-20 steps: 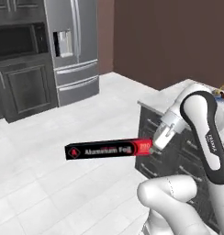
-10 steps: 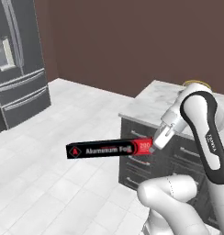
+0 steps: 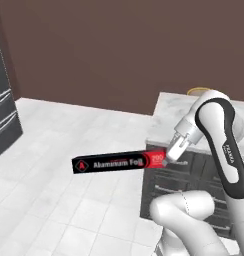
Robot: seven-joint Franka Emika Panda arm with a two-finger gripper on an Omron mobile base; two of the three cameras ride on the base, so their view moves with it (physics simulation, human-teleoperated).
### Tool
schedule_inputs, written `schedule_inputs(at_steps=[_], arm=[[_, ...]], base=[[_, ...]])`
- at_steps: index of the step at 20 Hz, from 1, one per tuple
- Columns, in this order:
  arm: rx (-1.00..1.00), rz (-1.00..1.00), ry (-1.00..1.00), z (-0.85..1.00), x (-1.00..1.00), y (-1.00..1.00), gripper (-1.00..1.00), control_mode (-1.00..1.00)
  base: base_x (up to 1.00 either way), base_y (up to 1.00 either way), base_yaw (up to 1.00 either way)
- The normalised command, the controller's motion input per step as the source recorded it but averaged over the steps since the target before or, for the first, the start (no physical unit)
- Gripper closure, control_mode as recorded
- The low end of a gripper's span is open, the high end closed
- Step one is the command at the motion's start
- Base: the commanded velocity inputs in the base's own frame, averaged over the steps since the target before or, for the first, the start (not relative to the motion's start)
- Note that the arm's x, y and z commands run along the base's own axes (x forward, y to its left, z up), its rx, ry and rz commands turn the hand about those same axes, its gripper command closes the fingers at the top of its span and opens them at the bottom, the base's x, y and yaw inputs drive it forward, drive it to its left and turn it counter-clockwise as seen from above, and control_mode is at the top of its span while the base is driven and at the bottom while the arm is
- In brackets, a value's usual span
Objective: Retrieve the tupperware and aluminum foil from the cabinet and place them on the dining counter near the plate with onion and chicken drumstick to prepare for storing leftovers.
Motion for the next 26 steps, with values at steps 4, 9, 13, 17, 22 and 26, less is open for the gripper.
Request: schedule_inputs(at_steps=[4, 9, 13, 17, 22, 26], arm=[[0.0, 0.0, 0.0, 0.0, 0.0, 0.0, 1.0, 1.0], [0.0, 0.0, 0.0, 0.0, 0.0, 0.0, 1.0, 1.0], [0.0, 0.0, 0.0, 0.0, 0.0, 0.0, 1.0, 1.0], [0.0, 0.0, 0.0, 0.0, 0.0, 0.0, 1.0, 1.0], [0.0, 0.0, 0.0, 0.0, 0.0, 0.0, 1.0, 1.0], [0.0, 0.0, 0.0, 0.0, 0.0, 0.0, 1.0, 1.0]], base=[[0.98, 1.0, -0.48], [0.99, 1.0, -0.48], [0.98, 1.0, -0.5], [0.95, 1.0, -0.51], [0.92, 1.0, -0.51], [0.91, 1.0, -0.53]])
